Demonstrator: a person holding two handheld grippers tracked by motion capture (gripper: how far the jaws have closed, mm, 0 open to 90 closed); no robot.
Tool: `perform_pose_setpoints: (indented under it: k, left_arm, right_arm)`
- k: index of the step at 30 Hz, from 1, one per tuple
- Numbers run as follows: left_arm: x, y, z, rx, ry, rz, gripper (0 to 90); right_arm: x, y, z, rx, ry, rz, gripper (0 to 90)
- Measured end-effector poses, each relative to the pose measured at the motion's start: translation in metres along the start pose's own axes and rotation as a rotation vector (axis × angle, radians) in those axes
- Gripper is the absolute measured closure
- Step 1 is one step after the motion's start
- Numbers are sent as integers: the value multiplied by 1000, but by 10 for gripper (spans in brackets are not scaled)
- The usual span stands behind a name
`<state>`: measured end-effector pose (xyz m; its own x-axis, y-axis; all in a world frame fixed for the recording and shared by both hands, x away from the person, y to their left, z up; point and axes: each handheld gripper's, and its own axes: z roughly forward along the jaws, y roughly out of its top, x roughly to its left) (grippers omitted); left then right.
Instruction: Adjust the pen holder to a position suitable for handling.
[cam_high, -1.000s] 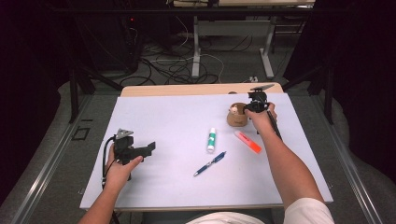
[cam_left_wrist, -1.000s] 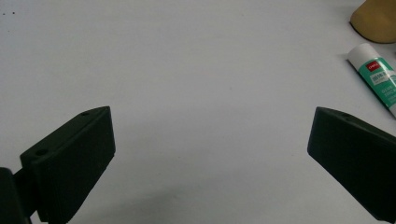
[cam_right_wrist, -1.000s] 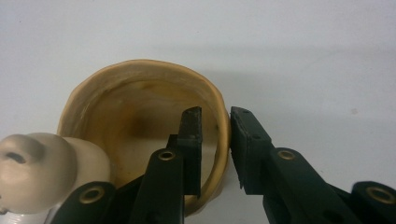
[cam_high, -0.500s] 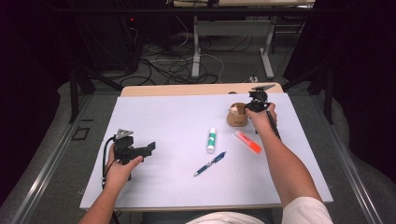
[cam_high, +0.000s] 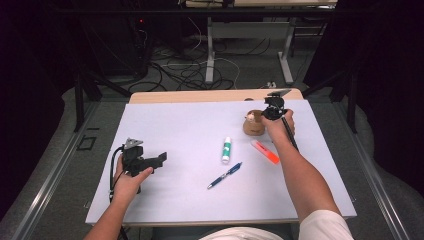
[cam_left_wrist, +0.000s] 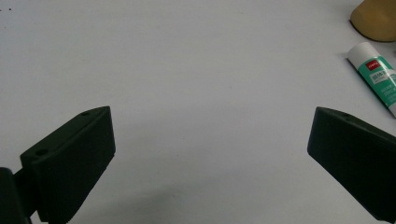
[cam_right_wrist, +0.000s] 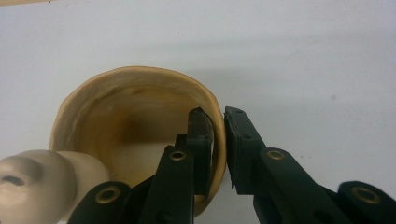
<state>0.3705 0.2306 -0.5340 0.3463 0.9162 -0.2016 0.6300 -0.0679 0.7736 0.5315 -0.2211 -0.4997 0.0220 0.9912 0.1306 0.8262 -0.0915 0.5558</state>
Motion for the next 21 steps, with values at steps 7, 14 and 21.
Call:
perform_pose_setpoints:
  k: [7, 14, 21]
  left_arm:
    - [0, 0, 0, 0, -1, 1, 10]
    - [0, 0, 0, 7, -3, 2, 10]
    - [0, 0, 0, 8, -1, 2, 10]
  right_arm:
    - [-1, 0, 0, 6, -3, 10, 821]
    - [1, 1, -1, 8, 10, 19, 825]
    - [12, 2, -2, 18, 32, 6, 826]
